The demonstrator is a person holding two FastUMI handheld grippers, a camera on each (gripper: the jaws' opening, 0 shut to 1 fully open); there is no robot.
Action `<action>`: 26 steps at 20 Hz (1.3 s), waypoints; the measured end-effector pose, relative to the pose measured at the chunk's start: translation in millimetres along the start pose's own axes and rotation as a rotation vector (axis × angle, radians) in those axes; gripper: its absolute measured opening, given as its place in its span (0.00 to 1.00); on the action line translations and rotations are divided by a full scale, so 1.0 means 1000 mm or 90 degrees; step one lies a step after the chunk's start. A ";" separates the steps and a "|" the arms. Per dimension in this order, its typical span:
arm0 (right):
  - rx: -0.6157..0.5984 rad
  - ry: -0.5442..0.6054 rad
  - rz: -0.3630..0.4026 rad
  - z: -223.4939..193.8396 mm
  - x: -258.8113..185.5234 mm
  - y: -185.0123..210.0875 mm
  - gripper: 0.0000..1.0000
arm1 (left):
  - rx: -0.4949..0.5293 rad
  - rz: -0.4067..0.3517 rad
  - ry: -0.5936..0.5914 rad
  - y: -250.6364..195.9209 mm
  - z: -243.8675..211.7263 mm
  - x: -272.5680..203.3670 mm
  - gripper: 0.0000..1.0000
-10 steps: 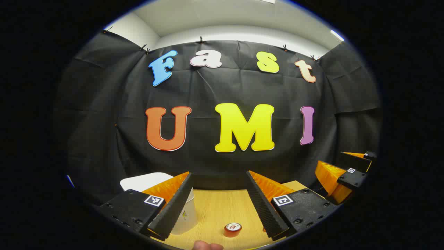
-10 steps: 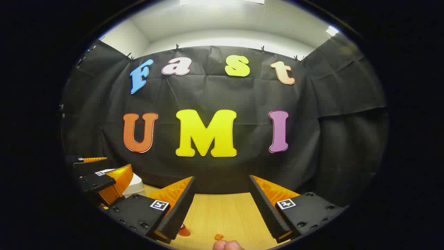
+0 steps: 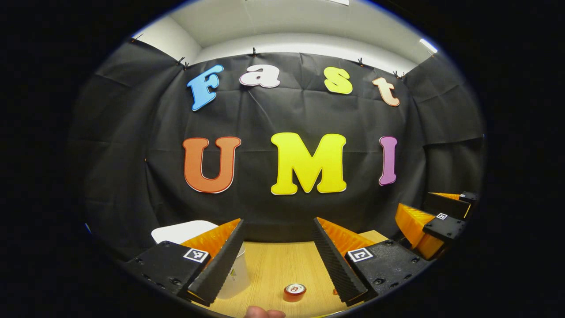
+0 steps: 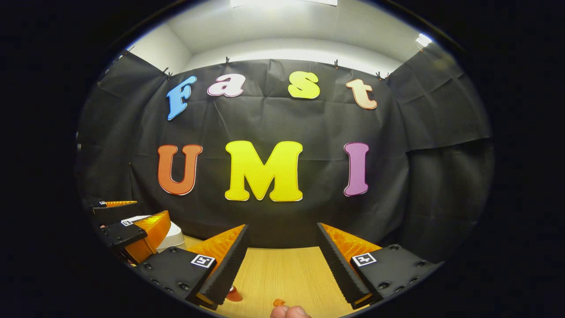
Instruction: Press the lid of the desktop garbage bin to open it, pick up the crumpled paper on the desktop and throw it into the bin, then pick up the pop can on the desktop and drop it into the bin, and finally close the garbage bin lid.
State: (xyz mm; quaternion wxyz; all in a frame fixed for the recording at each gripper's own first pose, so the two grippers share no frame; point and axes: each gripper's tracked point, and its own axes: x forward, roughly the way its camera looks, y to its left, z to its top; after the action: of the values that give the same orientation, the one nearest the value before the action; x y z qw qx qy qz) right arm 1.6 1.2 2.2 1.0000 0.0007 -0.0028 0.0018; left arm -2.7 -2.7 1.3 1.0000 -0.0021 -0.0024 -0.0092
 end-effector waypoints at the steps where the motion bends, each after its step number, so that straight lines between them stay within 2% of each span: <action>1: 0.000 0.002 -0.001 -0.001 0.001 0.000 0.94 | -0.001 0.003 0.000 0.001 0.001 0.000 0.98; 14: -0.007 0.012 -0.003 -0.005 0.009 -0.006 0.96 | -0.014 0.079 0.022 0.037 -0.015 0.014 0.98; 19: -0.004 0.032 -0.008 -0.015 0.016 -0.019 0.96 | 0.001 0.168 0.046 0.074 -0.027 0.036 0.98; 26: 0.000 0.061 0.010 -0.029 0.035 -0.022 0.96 | -0.027 0.295 0.092 0.133 -0.055 0.070 0.98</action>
State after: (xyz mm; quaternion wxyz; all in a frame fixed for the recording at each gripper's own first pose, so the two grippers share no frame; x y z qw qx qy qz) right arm 36.9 -21.0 -26.9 0.9989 0.0007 0.0451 0.0097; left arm 69.8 128.5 -54.2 0.9726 -0.0231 0.0700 0.2206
